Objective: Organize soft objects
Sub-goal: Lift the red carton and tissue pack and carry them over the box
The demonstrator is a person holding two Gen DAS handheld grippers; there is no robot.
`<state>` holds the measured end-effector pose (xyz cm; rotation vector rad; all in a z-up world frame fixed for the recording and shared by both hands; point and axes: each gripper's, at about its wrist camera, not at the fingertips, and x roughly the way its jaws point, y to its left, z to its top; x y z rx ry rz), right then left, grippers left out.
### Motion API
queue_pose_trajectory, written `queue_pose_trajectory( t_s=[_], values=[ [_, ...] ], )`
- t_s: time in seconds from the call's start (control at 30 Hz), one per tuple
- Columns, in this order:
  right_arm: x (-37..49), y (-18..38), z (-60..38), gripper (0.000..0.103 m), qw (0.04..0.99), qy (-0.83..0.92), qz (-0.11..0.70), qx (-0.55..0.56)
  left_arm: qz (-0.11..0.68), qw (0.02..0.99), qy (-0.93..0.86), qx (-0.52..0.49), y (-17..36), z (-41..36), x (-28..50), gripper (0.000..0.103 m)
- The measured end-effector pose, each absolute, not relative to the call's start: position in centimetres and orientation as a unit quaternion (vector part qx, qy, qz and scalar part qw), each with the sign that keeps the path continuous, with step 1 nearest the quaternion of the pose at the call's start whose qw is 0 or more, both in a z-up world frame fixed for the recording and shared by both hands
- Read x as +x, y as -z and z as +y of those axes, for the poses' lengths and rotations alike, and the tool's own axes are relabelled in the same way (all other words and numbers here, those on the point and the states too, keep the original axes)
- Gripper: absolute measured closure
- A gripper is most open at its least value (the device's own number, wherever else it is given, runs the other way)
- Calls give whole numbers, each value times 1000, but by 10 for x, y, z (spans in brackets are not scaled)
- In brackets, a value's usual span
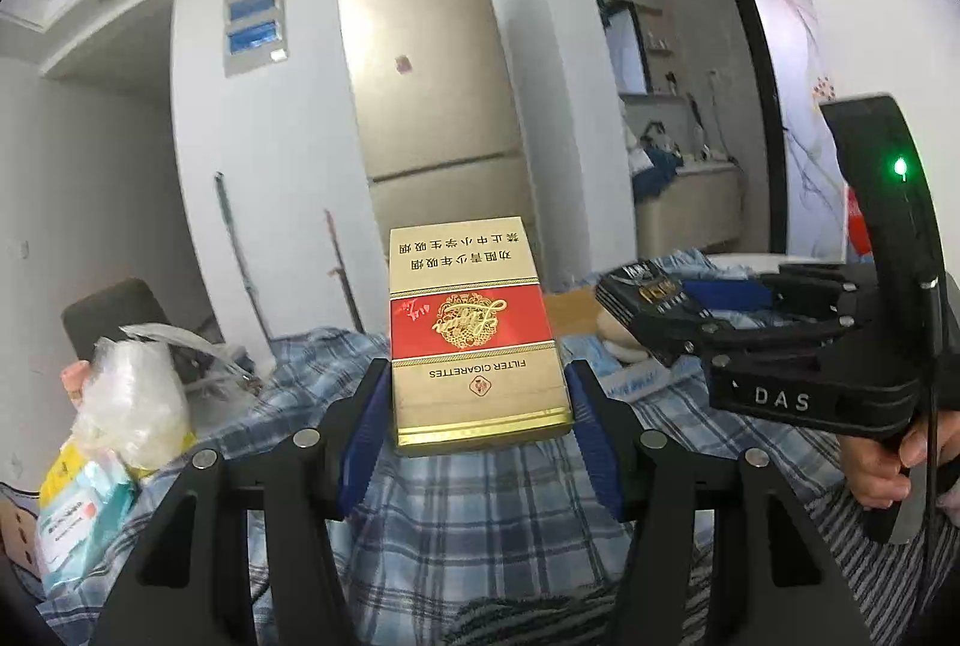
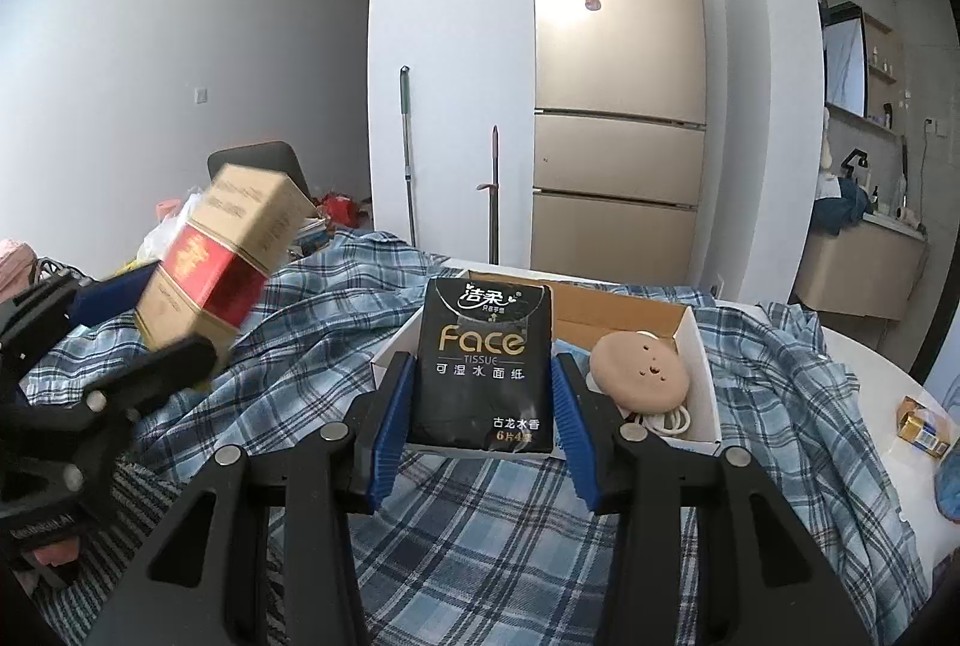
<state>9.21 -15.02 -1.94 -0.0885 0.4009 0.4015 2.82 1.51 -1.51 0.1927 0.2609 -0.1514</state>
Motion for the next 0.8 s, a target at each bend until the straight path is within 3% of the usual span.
queue_pose_trajectory(
  t_s=[0.47,0.8],
  values=[
    [75,-50,-190,58,986,-136,97,-10,61,990,75,104,-49,-19,7,43],
    [93,-106,-208,58,994,-104,28,-7,-10,994,72,85,-99,-50,44,43]
  ],
)
